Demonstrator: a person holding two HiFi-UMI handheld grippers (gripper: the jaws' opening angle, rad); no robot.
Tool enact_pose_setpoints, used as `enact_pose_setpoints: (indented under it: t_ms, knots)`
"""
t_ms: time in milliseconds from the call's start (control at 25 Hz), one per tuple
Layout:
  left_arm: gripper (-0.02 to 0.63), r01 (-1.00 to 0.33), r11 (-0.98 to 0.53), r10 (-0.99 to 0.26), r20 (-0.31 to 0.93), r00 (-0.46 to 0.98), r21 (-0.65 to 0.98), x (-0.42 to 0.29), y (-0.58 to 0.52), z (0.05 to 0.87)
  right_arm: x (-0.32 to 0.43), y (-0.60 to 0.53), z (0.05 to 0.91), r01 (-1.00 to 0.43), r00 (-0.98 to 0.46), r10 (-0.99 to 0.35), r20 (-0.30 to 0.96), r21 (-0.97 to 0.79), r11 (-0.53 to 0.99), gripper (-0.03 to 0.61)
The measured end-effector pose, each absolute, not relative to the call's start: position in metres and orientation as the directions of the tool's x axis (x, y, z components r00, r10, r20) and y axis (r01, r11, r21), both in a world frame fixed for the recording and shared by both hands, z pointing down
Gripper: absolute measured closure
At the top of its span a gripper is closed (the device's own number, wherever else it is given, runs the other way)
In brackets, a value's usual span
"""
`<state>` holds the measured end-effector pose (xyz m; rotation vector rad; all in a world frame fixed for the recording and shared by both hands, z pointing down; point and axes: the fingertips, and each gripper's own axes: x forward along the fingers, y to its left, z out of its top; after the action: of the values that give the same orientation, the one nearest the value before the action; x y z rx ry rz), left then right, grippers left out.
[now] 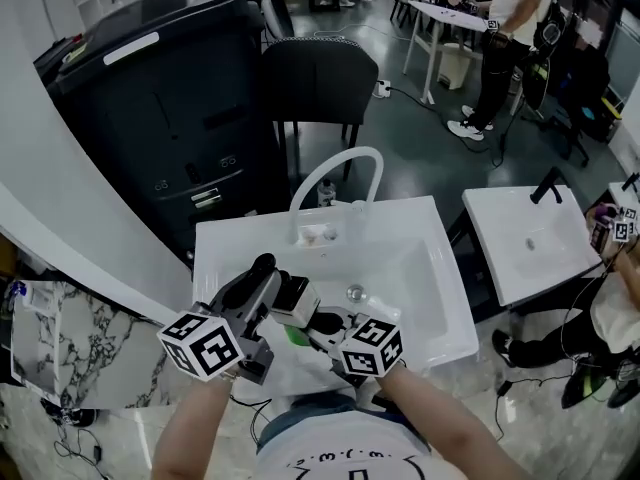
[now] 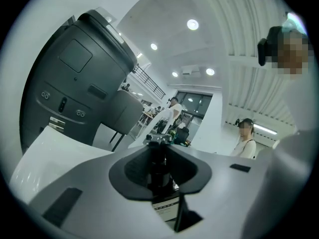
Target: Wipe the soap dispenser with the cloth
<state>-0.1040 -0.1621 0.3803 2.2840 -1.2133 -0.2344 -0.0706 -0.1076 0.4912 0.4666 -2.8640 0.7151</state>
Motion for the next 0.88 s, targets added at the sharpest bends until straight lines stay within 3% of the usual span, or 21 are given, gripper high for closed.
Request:
enact_pose_setpoints:
  t_ms: [560,880]
  knots:
    - [0.520,-0.766,-0.455,-0.825,0.109,0.555,0.454,-0.103,-0.156,0.368,-0.079,-0.079,0.481,-0.156,-0.984,-0.103,0.145,-0.425,0.892,0.531]
    - [0.520,-0.789,-0.487,-0.825,0.100,0.556,0.375,-0.097,-0.149,0.350,-0.035,-0.127,0.479,-0.363,-0.930,-0.346,0.122,-0.440,0.821,0.531]
